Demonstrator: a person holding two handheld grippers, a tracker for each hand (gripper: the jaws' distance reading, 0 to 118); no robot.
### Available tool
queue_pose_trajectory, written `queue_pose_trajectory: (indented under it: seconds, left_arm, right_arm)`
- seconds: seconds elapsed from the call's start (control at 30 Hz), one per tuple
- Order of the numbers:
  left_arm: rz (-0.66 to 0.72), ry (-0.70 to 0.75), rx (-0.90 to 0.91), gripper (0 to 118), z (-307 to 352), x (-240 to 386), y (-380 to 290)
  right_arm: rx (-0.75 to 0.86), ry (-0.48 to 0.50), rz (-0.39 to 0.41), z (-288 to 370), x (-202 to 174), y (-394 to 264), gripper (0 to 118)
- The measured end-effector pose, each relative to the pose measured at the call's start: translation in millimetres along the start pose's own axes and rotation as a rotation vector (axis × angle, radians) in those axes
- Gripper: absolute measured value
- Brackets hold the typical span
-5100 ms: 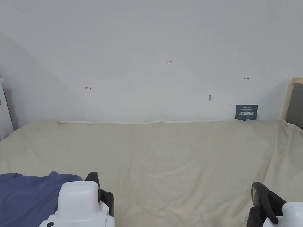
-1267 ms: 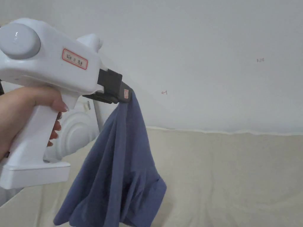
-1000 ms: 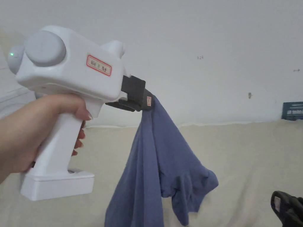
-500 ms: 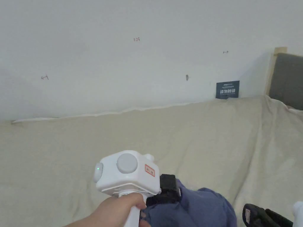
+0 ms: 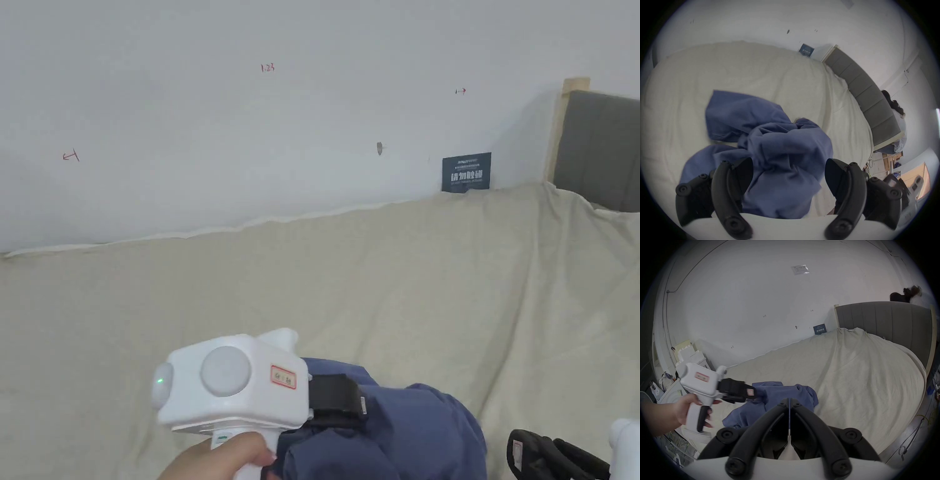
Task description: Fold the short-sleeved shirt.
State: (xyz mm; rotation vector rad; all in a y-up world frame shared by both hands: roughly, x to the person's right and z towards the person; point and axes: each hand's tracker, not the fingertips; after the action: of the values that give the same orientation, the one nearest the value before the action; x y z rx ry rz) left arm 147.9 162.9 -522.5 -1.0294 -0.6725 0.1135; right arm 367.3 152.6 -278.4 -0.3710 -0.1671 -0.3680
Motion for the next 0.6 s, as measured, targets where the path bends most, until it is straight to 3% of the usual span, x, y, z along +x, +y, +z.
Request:
queue_pose_trajectory:
  seconds: [0.1,0.13,0.17,0.23,0.47,0.6]
  left_arm:
    - [-0.028,-0.007,0.050,94,58,-7,-23]
    - [-0.024,-0.019,0.114,82,81,-11,-36]
    - [-0.004,-0.042,0.195,62,102,-19,-49]
    - [0.035,0.012,0.317,9,137,-28,-75]
    - [0.054,0.389,0.834,4,221,-45,-186]
    - [0.101,0.362,0.894,0,243,-56,-207]
  right_arm:
    - [0.007,0.004,0.036,7,-9,5,2]
    - [0.012,0.011,0.043,10,-12,6,2]
    - [0.019,0.018,0.049,14,-16,8,2]
    - [0.052,0.035,0.058,21,-21,9,2]
    - [0.232,0.008,0.077,49,-31,-5,2]
    - [0.276,-0.024,0.089,59,-33,-7,2]
